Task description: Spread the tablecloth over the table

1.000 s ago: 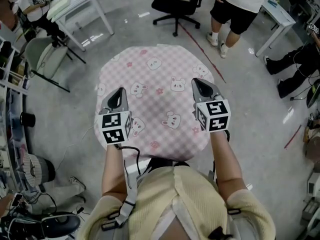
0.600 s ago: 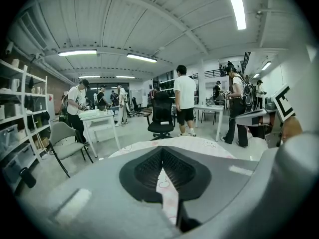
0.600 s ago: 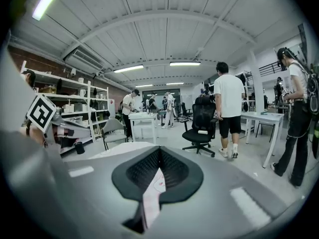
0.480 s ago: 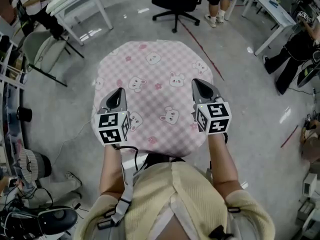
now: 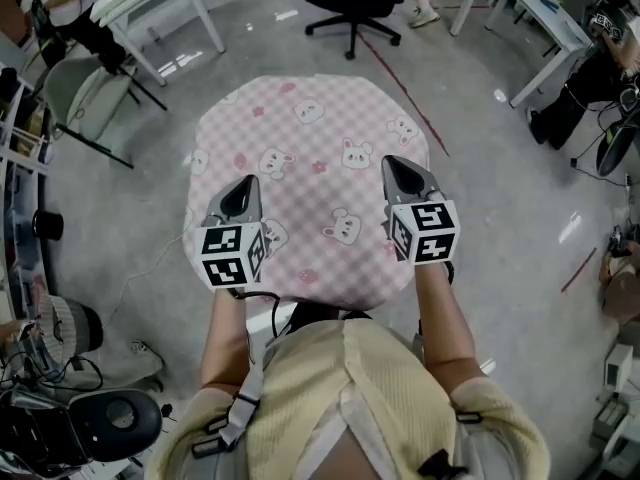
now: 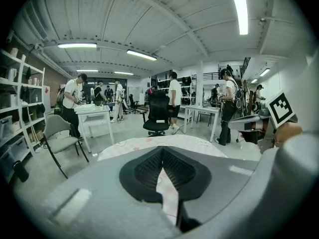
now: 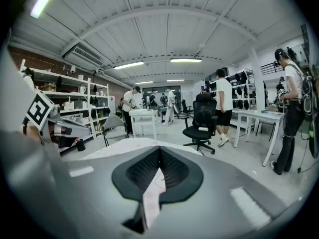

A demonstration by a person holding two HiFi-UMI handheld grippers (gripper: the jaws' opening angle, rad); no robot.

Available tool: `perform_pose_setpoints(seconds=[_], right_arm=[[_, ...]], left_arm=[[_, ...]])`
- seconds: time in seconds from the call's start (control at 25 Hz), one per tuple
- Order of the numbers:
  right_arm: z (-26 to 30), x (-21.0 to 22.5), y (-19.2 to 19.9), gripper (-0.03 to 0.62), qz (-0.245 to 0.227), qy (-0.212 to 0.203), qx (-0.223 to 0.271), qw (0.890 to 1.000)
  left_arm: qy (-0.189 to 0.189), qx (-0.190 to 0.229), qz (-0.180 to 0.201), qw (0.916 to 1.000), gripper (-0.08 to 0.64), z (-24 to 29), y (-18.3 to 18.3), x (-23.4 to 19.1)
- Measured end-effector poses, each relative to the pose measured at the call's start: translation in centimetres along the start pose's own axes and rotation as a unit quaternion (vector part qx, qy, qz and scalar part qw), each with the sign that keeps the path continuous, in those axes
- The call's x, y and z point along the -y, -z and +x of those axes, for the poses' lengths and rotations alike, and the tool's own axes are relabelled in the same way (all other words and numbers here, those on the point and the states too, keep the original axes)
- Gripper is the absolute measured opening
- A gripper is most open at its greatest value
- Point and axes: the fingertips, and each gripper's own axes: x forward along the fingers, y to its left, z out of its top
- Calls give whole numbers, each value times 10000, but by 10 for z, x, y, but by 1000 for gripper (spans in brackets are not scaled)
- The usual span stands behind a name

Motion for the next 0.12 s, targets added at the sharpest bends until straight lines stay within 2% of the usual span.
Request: perform_pose_setpoints(seconds=[0.12], right_arm=[[6,-2,3,3,-2,-12,-15,10000]], left_arm=[[29,-16,21,10000,6,4,3,0]])
